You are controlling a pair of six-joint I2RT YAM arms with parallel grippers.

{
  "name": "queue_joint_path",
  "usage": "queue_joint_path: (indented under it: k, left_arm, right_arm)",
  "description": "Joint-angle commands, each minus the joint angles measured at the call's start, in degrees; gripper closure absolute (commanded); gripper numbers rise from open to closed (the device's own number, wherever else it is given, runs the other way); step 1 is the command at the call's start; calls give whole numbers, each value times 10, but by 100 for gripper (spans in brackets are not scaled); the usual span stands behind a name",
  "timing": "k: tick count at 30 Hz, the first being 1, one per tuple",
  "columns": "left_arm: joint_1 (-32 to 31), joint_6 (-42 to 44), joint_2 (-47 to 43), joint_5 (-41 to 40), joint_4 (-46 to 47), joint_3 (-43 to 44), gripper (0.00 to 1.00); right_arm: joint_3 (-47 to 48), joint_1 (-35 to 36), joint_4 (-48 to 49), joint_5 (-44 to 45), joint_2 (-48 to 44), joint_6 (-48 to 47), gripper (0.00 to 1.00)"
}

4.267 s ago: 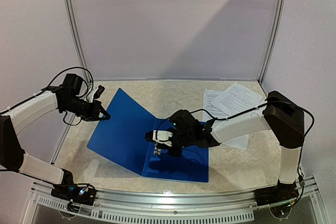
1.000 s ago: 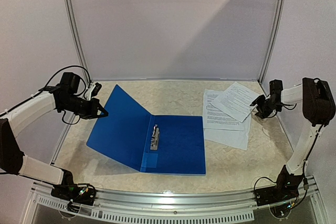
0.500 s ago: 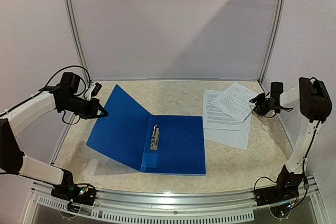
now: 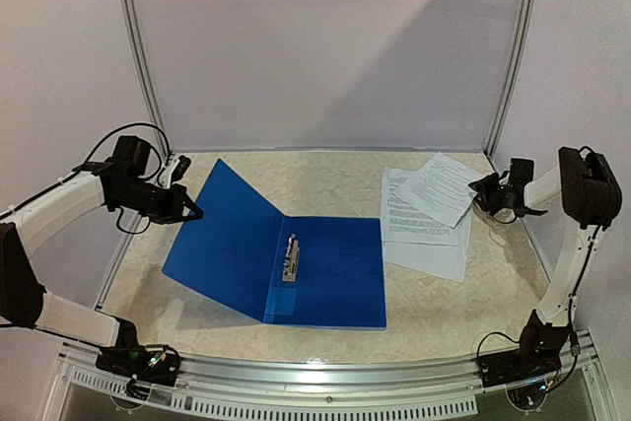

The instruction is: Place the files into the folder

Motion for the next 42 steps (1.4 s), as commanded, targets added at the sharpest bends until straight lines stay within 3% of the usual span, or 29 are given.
queue_joint_path:
  k: [1,15,18,21,24,31,37,42]
  left_arm:
    - [6,5,2,-4,11,-5,100]
    - [7,6,0,-5,11,-4,100]
    - [8,7,-1,-5,10,-4,100]
    - [8,7,-3,-5,9,-4,100]
    - [9,8,-4,-5,9,-4,100]
    - [10,7,-4,-6,11,-6,100]
    - [10,5,-5,-7,13,-7,100]
    - [9,3,-6,-5,16,-8,100]
  right_arm:
    - [-10,-3,55,-30,13,-3,64]
    - [75,15,-14,-66,101,9,65]
    - [83,19,-12,-59,108,14,75]
    - [85,21,-1,-60,115,23,98]
    - [86,22,-7,-60,107,10,100]
    - [88,42,-71,-88,-1,-68,100]
    - [132,91,-248,-104,-141,-177,100]
    - [169,166,-336,-104,-235,-213,100]
